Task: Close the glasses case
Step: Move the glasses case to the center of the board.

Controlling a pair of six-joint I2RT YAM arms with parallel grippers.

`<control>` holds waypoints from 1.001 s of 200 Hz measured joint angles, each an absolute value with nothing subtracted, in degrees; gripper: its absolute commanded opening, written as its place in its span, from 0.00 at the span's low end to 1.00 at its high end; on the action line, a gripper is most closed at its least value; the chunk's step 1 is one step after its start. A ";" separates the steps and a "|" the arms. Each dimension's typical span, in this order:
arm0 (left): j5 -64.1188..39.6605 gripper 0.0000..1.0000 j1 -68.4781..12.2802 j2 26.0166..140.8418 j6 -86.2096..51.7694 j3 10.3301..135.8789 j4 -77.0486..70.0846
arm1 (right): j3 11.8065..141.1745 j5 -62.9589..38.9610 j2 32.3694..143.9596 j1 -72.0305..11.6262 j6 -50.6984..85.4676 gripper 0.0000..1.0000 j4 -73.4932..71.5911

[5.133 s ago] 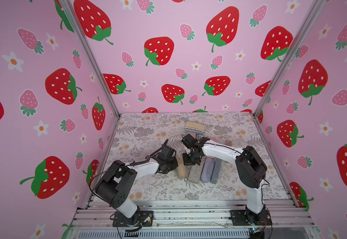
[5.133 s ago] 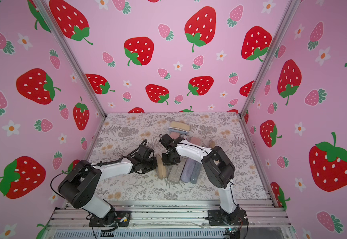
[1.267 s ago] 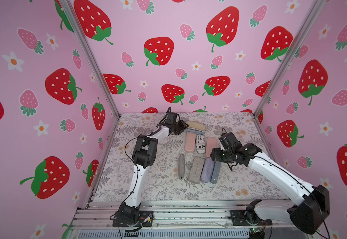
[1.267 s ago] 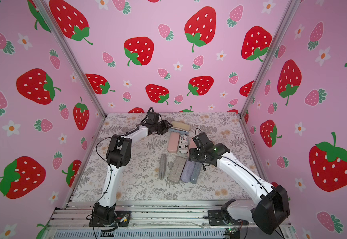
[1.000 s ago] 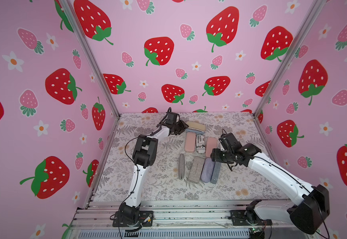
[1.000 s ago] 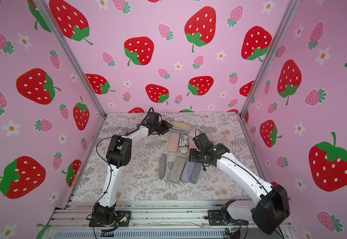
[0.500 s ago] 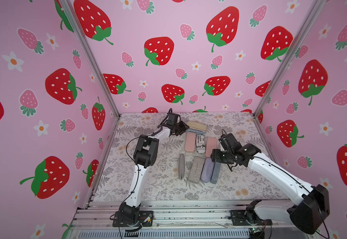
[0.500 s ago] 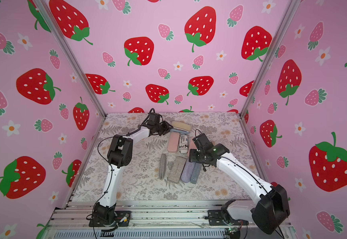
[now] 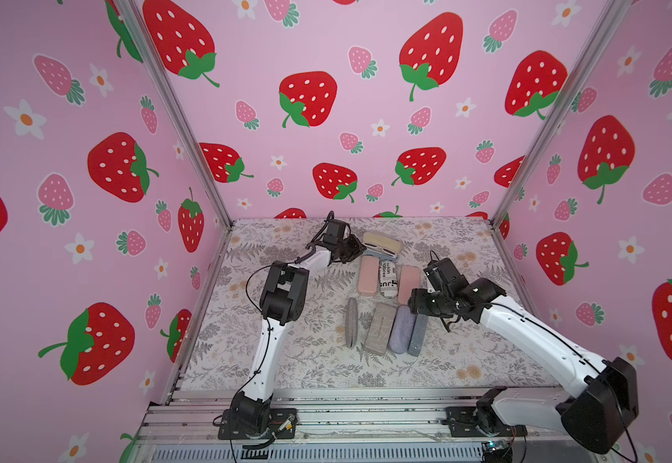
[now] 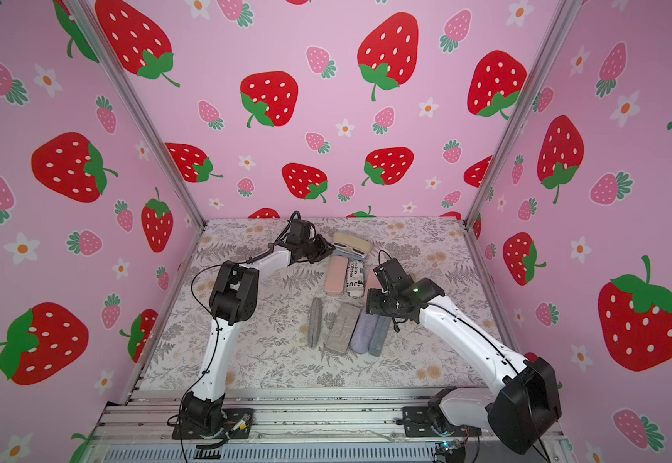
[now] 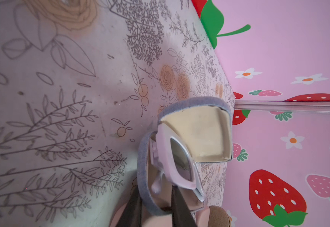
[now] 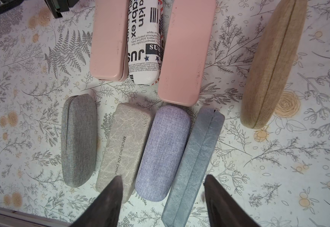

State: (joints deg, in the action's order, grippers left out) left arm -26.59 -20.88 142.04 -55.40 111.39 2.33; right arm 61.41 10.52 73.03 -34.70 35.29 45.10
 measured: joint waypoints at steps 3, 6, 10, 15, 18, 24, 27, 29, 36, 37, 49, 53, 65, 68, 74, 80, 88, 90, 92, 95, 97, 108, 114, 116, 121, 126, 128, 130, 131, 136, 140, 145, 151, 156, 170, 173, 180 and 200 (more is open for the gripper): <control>-26.59 0.20 -20.91 142.04 -55.46 111.42 2.33 | 61.41 10.50 73.03 -34.70 35.29 0.67 45.12; -26.59 0.20 -20.91 142.04 -55.53 111.48 2.33 | 61.41 10.48 73.03 -34.70 35.24 0.67 45.12; -26.59 0.19 -20.91 142.06 -55.55 111.48 2.31 | 61.41 10.44 73.03 -34.70 35.20 0.67 45.12; -26.59 0.19 -20.91 142.08 -55.61 111.53 2.22 | 61.41 10.39 73.03 -34.70 35.14 0.67 45.12; -26.59 0.19 -20.91 142.17 -55.72 111.59 2.17 | 61.41 10.37 73.01 -34.70 35.14 0.67 45.12; -26.59 0.18 -20.91 142.26 -55.77 111.70 2.09 | 61.41 10.31 73.03 -34.70 35.11 0.67 45.12; -26.59 0.18 -20.91 142.39 -55.79 111.77 2.02 | 61.41 10.28 73.03 -34.70 35.09 0.67 45.12; -26.59 0.18 -20.91 142.52 -55.81 111.85 2.00 | 61.41 10.26 73.03 -34.70 35.09 0.67 45.12; -26.59 0.18 -20.91 142.85 -55.81 112.20 1.91 | 61.41 10.13 73.03 -34.70 35.07 0.67 45.12; -26.59 0.18 -20.91 142.93 -55.81 112.27 1.89 | 61.41 10.13 73.03 -34.70 35.07 0.67 45.12; -26.59 0.18 -20.88 143.52 -55.88 112.46 1.89 | 61.39 10.02 73.06 -34.70 34.94 0.67 45.12; -26.59 0.18 -20.88 143.72 -55.92 112.53 1.89 | 61.39 9.96 73.08 -34.70 34.92 0.67 45.12; -26.59 0.18 -20.88 144.07 -56.05 112.55 1.98 | 61.36 9.85 73.25 -34.70 34.87 0.67 45.12; -26.59 0.18 -20.88 144.11 -56.07 112.55 1.98 | 61.36 9.82 73.32 -34.70 34.87 0.67 45.12; -26.59 0.18 -20.88 144.18 -56.16 112.55 1.96 | 61.36 9.78 73.47 -34.70 34.85 0.67 45.12; -26.61 0.18 -20.86 144.18 -56.27 112.55 1.96 | 61.36 9.69 73.65 -34.70 34.83 0.67 45.12; -26.59 0.17 -20.84 144.18 -56.40 112.57 1.87 | 61.36 9.63 73.87 -34.70 34.76 0.67 45.12; -26.59 0.17 -20.84 144.18 -56.42 112.60 1.85 | 61.36 9.61 73.95 -34.70 34.76 0.67 45.12; -26.59 0.17 -20.84 144.18 -56.47 112.62 1.83 | 61.36 9.56 74.02 -34.70 34.74 0.67 45.12; -26.61 0.17 -20.82 144.18 -56.49 112.66 1.80 | 61.36 9.52 74.13 -34.70 34.72 0.67 45.12; -26.61 0.16 -20.82 144.18 -56.51 112.66 1.76 | 61.36 9.50 74.19 -34.70 34.72 0.67 45.12; -26.61 0.14 -20.62 144.18 -56.82 112.66 1.56 | 61.36 9.39 74.61 -34.70 34.70 0.67 45.12; -26.61 0.13 -20.56 144.18 -56.88 112.66 1.48 | 61.36 9.32 74.85 -34.70 34.70 0.67 45.12; -26.65 0.13 -20.53 144.18 -56.84 112.66 1.45 | 61.36 9.28 74.91 -34.70 34.70 0.67 45.12; -26.68 0.12 -20.49 144.18 -56.97 112.66 1.34 | 61.36 9.21 75.11 -34.70 34.68 0.67 45.12; -26.70 0.11 -20.43 144.18 -57.06 112.66 1.19 | 61.36 9.10 75.31 -34.70 34.68 0.67 45.06; -26.72 0.11 -20.40 144.18 -57.08 112.66 1.13 | 61.36 9.08 75.40 -34.70 34.68 0.67 45.01; -26.81 0.11 -20.38 144.18 -57.08 112.66 1.04 | 61.36 9.06 75.48 -34.70 34.68 0.67 44.97; -26.83 0.10 -20.36 144.18 -57.10 112.66 1.02 | 61.36 9.04 75.50 -34.70 34.68 0.67 44.97; -26.98 0.10 -20.29 144.18 -57.17 112.66 0.89 | 61.36 8.97 75.72 -34.70 34.68 0.67 44.80; -27.05 0.09 -20.23 144.18 -57.28 112.66 0.73 | 61.36 8.93 75.85 -34.70 34.68 0.67 44.73; -27.16 0.09 -20.14 144.18 -57.30 112.66 0.47 | 61.36 8.82 76.05 -34.70 34.68 0.67 44.53; -27.22 0.09 -20.05 144.18 -57.32 112.66 0.25 | 61.36 8.73 76.25 -34.70 34.68 0.67 44.38; -27.27 0.09 -19.94 144.18 -57.32 112.66 0.14 | 61.36 8.60 76.44 -34.70 34.68 0.67 44.27; -27.53 0.09 -19.66 144.18 -57.34 112.66 -0.10 | 61.36 8.36 76.75 -34.70 34.68 0.67 44.03; -27.53 0.09 -19.62 144.18 -57.36 112.66 -0.10 | 61.36 8.34 76.79 -34.70 34.68 0.67 43.99; -27.57 0.09 -19.46 144.18 -57.36 112.66 -0.16 | 61.36 8.21 76.88 -34.70 34.68 0.67 43.88; -27.70 0.09 -19.00 144.18 -57.45 112.64 -0.34 | 61.36 7.97 77.06 -34.70 34.68 0.67 43.70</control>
